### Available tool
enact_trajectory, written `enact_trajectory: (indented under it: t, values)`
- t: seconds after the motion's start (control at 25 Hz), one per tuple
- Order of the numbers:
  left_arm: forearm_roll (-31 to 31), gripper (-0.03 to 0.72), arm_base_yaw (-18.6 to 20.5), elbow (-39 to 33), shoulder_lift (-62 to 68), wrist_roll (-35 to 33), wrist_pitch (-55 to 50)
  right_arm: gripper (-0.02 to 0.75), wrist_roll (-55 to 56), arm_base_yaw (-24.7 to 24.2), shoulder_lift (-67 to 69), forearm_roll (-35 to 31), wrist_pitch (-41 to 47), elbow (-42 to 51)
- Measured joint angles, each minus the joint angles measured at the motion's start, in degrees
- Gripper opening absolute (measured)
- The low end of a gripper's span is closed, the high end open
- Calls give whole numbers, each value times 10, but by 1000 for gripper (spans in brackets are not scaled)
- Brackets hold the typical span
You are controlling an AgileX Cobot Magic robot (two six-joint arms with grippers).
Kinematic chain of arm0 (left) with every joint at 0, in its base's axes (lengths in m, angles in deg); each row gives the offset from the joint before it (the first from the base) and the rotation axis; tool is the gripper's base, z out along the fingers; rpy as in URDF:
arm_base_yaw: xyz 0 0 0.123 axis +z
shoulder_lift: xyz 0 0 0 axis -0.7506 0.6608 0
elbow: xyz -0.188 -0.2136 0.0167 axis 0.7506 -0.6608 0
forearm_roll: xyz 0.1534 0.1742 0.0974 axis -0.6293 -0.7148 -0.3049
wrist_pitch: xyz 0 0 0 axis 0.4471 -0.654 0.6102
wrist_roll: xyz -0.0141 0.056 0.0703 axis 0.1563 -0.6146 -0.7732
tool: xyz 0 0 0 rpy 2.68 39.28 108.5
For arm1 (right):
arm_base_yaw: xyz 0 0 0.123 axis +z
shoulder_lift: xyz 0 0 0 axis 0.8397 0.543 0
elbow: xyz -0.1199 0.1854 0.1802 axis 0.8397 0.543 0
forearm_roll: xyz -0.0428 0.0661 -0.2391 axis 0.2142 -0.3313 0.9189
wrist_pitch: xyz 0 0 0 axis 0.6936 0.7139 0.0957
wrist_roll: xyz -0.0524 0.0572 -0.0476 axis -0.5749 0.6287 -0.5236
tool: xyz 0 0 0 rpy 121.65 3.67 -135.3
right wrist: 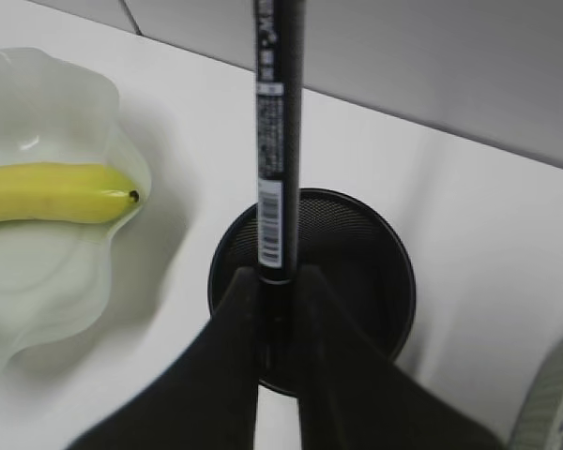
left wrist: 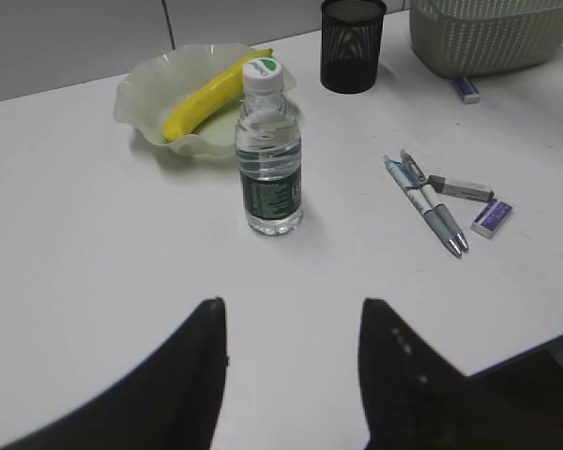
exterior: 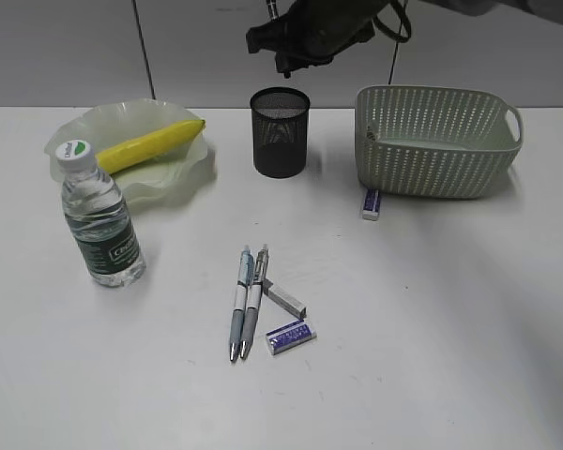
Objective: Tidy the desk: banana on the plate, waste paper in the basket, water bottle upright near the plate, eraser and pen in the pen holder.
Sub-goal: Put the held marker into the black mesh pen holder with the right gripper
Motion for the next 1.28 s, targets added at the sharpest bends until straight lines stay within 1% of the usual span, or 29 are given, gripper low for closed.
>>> enact_trajectory:
  t: [0.24,0.36,0.48,0.64,0.76,0.88,0.96,1.0,1.2,1.28]
  values:
    - [-1,347,0,0,0,0,0,76,-12,16,-1,-1,-112,61]
    - [-1,347,0,0,0,0,0,76,-14,18,-17,-1,-149,99]
    - [-1,347,0,0,0,0,0,76,-14,18,-52,11,-188,146]
    - [-1,347,0,0,0,0,0,76,-14,18,-117,21,-255,236]
    - [-1,347,0,0,0,0,0,76,-14,18,-169,23,-341,321]
    - [-1,347,0,0,0,0,0,76,-14,18,-196,25,-479,412]
    - [-1,347,0,0,0,0,0,76,-14,18,-188,26,-576,455]
    - [-1,347,0,0,0,0,0,76,-14,18,-180,26,-607,470]
    - [-1,347,0,0,0,0,0,76,-14,18,-112,27,-739,483]
    - [-1,347,0,0,0,0,0,76,-14,18,-91,27,-763,474]
